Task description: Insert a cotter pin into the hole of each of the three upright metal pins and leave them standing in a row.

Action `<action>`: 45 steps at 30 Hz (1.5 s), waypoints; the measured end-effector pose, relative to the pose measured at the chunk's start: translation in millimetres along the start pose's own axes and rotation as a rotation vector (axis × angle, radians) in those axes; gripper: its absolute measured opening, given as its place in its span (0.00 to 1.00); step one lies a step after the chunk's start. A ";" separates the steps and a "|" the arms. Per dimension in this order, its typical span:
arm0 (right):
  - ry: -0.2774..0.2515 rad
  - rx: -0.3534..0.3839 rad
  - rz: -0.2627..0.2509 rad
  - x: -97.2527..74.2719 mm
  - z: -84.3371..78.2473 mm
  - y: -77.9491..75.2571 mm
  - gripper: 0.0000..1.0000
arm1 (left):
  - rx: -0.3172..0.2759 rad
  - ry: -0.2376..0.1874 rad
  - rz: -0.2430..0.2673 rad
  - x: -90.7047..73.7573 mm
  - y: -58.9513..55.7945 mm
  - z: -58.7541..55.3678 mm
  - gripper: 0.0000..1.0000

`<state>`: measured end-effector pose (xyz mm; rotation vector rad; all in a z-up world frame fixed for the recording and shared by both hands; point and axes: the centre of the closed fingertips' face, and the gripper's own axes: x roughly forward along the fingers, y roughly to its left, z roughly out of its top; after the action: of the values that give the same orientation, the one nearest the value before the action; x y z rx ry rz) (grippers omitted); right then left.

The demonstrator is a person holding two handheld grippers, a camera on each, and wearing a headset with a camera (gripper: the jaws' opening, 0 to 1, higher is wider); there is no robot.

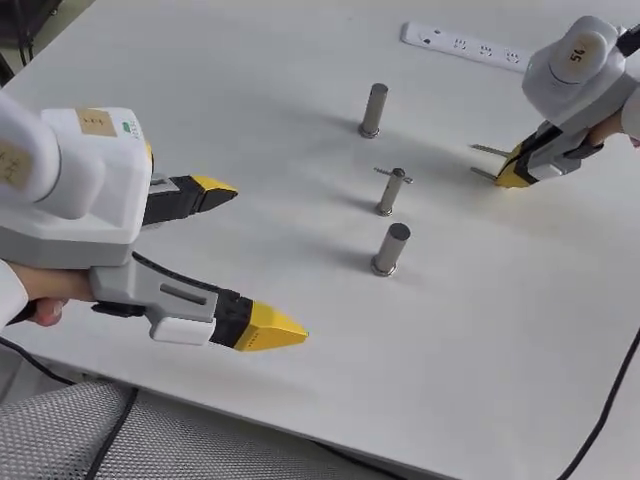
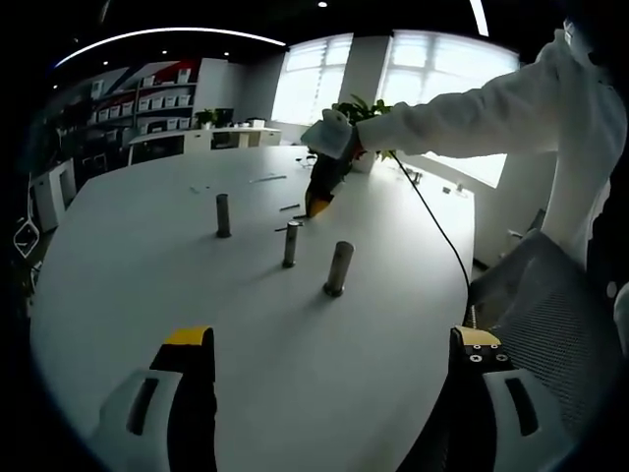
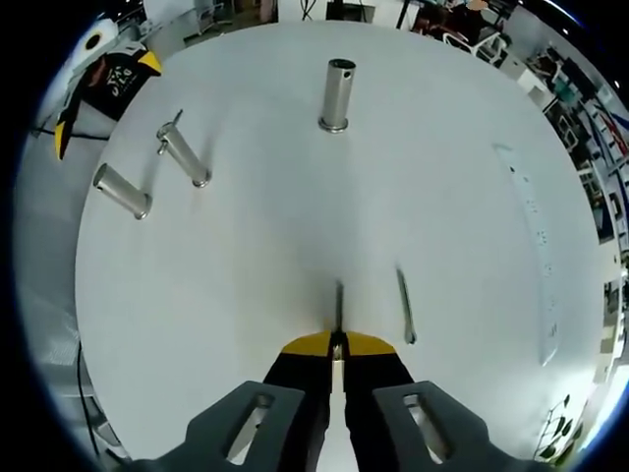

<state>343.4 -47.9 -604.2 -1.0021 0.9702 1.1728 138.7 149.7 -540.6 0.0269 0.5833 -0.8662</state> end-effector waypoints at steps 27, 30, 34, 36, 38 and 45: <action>-0.213 -0.084 -0.141 -64.5 29.9 30.6 0.00 | 0.003 -0.041 -0.014 5.5 -9.2 20.4 0.92; -0.275 -0.079 -0.173 -67.1 34.2 26.4 0.00 | 0.006 -0.065 -0.016 8.6 -12.1 29.5 0.91; -0.345 -0.079 -0.206 -81.7 44.3 50.5 0.00 | -0.029 -0.090 -0.026 16.6 -16.9 42.0 0.89; -0.379 -0.074 -0.215 -87.4 49.2 62.6 0.00 | -0.087 -0.065 -0.041 22.2 -20.6 41.9 0.92; -0.404 -0.079 -0.229 -92.0 52.9 74.2 0.00 | -0.096 -0.061 -0.048 25.9 -22.1 44.0 0.90; -0.502 -0.082 -0.227 -100.1 66.0 110.2 0.00 | -0.241 -0.056 -0.083 40.4 -28.7 57.2 0.69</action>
<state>226.4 1.3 -502.1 -0.7997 0.4033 1.1993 165.2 87.7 -506.2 -0.2412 0.6369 -0.8696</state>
